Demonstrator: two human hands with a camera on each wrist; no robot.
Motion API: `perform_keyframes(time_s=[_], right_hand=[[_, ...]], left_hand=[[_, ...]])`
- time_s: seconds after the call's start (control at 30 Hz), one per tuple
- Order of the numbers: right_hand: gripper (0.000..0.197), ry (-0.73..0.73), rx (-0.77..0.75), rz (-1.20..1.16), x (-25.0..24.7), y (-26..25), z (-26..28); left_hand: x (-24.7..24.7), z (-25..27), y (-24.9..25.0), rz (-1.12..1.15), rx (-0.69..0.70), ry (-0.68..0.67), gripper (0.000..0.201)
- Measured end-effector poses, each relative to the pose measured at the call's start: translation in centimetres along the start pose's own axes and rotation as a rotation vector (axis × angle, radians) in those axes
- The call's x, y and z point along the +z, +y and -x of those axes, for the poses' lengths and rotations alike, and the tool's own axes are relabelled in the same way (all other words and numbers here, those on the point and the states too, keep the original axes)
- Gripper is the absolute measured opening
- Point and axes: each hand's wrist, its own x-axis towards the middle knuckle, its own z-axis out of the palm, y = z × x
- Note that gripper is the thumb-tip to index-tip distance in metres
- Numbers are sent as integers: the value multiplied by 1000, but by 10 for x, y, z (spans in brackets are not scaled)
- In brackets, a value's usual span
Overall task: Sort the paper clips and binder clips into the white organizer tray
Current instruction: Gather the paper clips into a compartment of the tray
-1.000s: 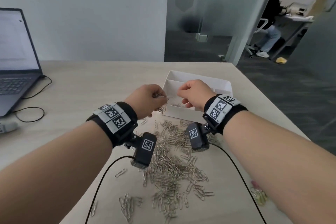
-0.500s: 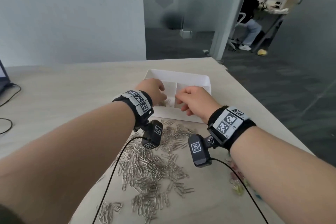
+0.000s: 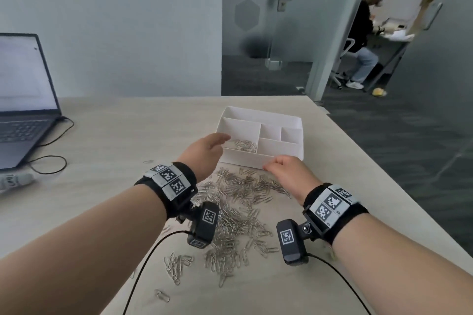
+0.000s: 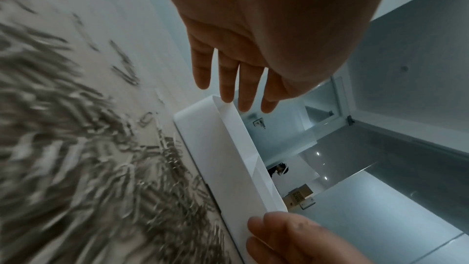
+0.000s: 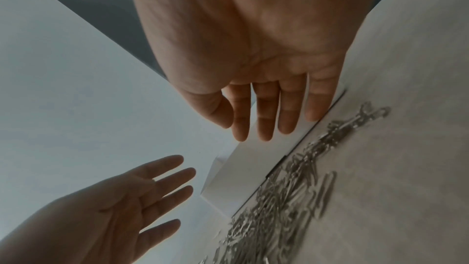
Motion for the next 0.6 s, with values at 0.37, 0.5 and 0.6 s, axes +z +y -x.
perform_keyframes(time_s=[0.37, 0.5, 0.6], right_hand=[[63, -294, 27, 317, 22, -5, 26], [68, -452, -70, 550, 38, -10, 38], [58, -509, -150, 504, 45, -20, 50]], left_hand=[[-28, 54, -83, -555, -283, -199, 83], [-11, 81, -65, -629, -116, -327, 71], [-4, 95, -40, -538, -8, -421, 61]])
